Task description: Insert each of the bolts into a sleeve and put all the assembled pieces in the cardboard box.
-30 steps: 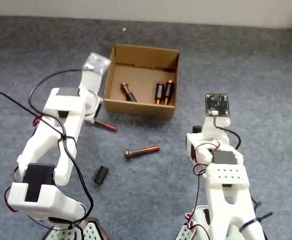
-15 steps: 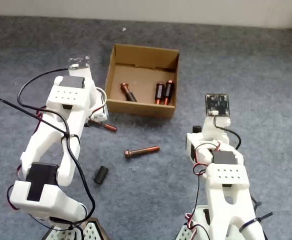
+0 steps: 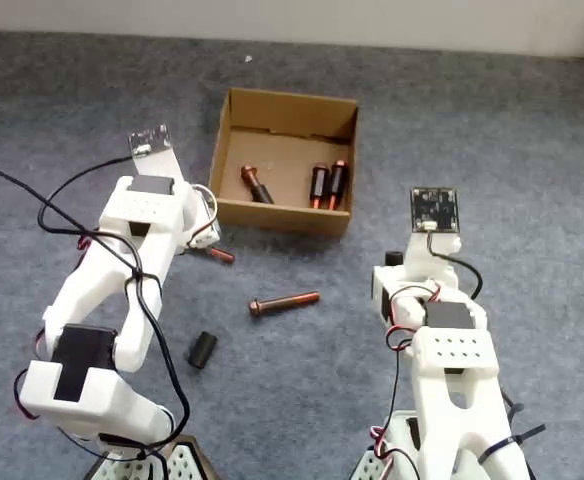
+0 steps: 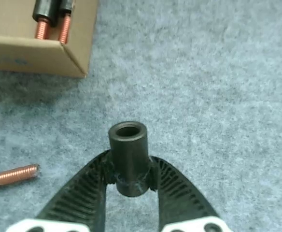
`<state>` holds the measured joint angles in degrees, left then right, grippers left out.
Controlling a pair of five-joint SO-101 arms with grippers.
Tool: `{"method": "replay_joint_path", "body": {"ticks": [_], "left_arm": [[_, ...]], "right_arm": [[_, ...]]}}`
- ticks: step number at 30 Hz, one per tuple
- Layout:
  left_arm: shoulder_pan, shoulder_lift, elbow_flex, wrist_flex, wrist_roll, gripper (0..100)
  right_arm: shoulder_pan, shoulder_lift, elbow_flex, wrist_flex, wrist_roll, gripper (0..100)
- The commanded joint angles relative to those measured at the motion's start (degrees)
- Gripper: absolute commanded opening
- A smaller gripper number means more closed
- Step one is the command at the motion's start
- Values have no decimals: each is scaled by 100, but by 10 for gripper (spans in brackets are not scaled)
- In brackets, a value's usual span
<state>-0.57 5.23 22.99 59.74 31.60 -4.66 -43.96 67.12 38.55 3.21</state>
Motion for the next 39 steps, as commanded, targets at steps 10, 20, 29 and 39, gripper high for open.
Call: {"method": "replay_joint_path", "body": {"ticks": [10, 20, 29, 39], "left_arm": [[22, 1956, -2044, 1002, 132, 170], [-207, 2246, -2501, 1090, 123, 114], [-374, 2290, -2897, 1618, 114, 204], [-409, 2466, -2923, 1582, -273, 120]], "right_arm": [[22, -127, -57, -110, 9, 5], [22, -127, -57, -110, 9, 5], [22, -127, -57, -110, 9, 5], [22, -127, -57, -110, 9, 5]]}}
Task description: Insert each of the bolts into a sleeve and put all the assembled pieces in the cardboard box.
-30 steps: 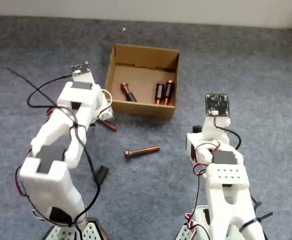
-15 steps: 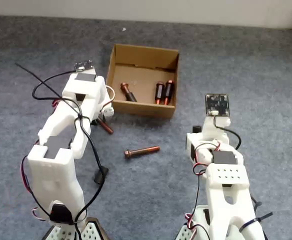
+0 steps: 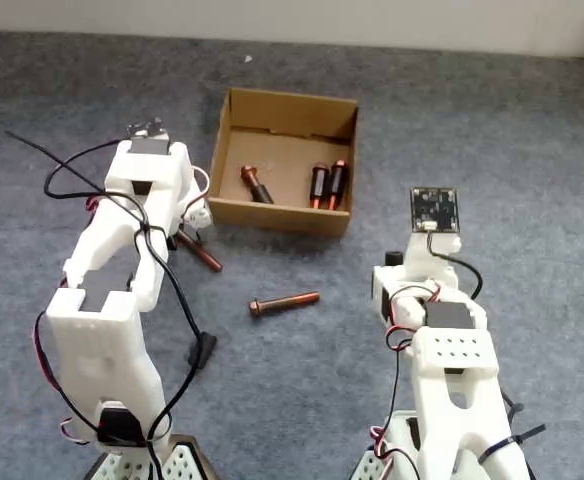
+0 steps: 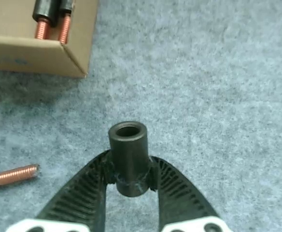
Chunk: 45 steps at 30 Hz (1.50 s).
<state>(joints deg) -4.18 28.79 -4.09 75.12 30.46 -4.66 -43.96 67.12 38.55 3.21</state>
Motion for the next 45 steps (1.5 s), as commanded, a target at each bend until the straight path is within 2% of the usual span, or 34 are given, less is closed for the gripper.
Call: {"method": "replay_joint_path", "body": {"ticks": [1, 8, 13, 17, 22, 28, 34, 39, 41, 45], "left_arm": [[-48, 198, -242, 44, -158, 110], [-13, 760, -796, 97, -167, 2], [101, 611, -804, 273, -176, 5], [101, 92, -769, 492, -193, 5], [75, -1121, -57, 396, -607, 5], [101, -3064, 1701, -668, -624, 5], [110, -5200, 3442, -1793, -993, 5], [136, -6492, 4251, -2171, -1020, 5], [268, -6914, 4514, -2312, -1275, 5], [549, -7600, 5103, -2699, -1415, 5]], "right_arm": [[22, -127, -57, -110, 9, 5], [22, -171, -48, -101, 9, 5], [-75, -189, -57, -13, -18, 5], [-215, -673, -110, 637, -193, 5], [-910, -1965, -4, 945, -563, 5], [-1411, -3248, 629, 919, -571, 5], [-2044, -3635, 840, 919, -571, 5], [-2703, -3732, 848, 910, -563, 5], [-2914, -3793, 848, 884, -563, 5], [-3169, -3899, 945, 356, -563, 5]]}}
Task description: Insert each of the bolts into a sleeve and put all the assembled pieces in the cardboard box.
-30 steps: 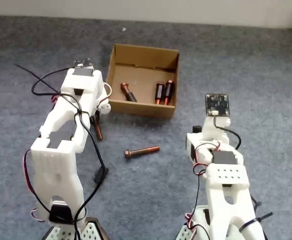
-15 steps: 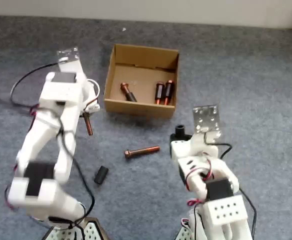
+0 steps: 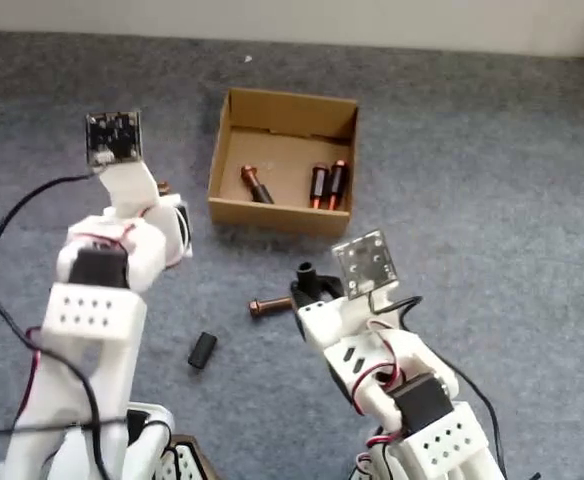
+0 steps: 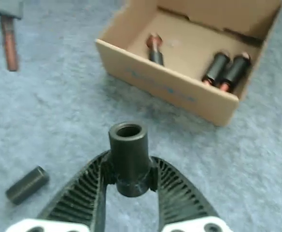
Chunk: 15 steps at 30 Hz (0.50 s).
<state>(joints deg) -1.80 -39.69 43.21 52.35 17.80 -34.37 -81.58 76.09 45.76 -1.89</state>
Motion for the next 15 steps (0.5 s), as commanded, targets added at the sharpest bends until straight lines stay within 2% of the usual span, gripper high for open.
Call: {"method": "replay_joint_path", "body": {"ticks": [1, 6, 10, 15], "left_arm": [[347, -919, 470, -492, -149, 5], [382, -1771, 822, -659, -132, 5], [743, -2589, 1051, -659, -141, 5], [1174, -3679, 1420, -659, -132, 5]], "right_arm": [[-233, -154, 171, -488, -53, 5], [-418, -154, 673, -1138, -53, 5], [-708, -154, 1051, -1719, -53, 5], [-743, -154, 1332, -2229, -53, 5]]}}
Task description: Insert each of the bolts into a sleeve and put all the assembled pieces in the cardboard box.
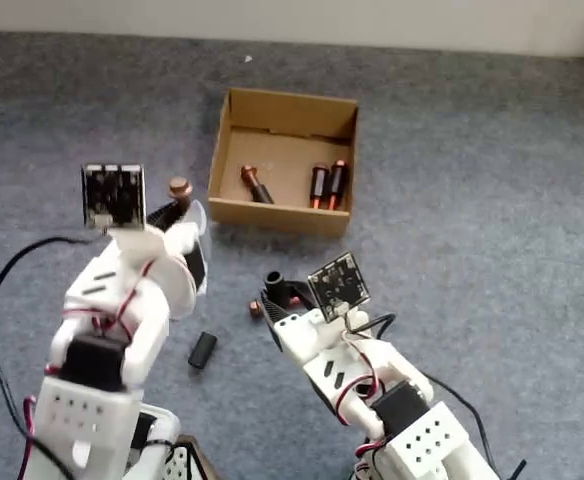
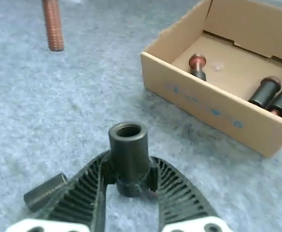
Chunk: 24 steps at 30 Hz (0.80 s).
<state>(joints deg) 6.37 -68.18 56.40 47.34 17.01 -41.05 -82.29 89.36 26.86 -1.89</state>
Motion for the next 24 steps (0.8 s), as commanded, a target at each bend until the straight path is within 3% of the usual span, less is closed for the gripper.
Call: {"method": "replay_joint_path", "body": {"ticks": [1, 17, 24], "left_arm": [[462, -1015, 171, -158, -62, 5], [1349, -2369, 919, -158, -44, 5], [1508, -2378, 1007, -158, -44, 5]], "right_arm": [[-75, -84, 22, -382, -53, 5], [-567, -92, 13, -409, -53, 6], [-567, -92, -13, -409, -818, 6]]}}
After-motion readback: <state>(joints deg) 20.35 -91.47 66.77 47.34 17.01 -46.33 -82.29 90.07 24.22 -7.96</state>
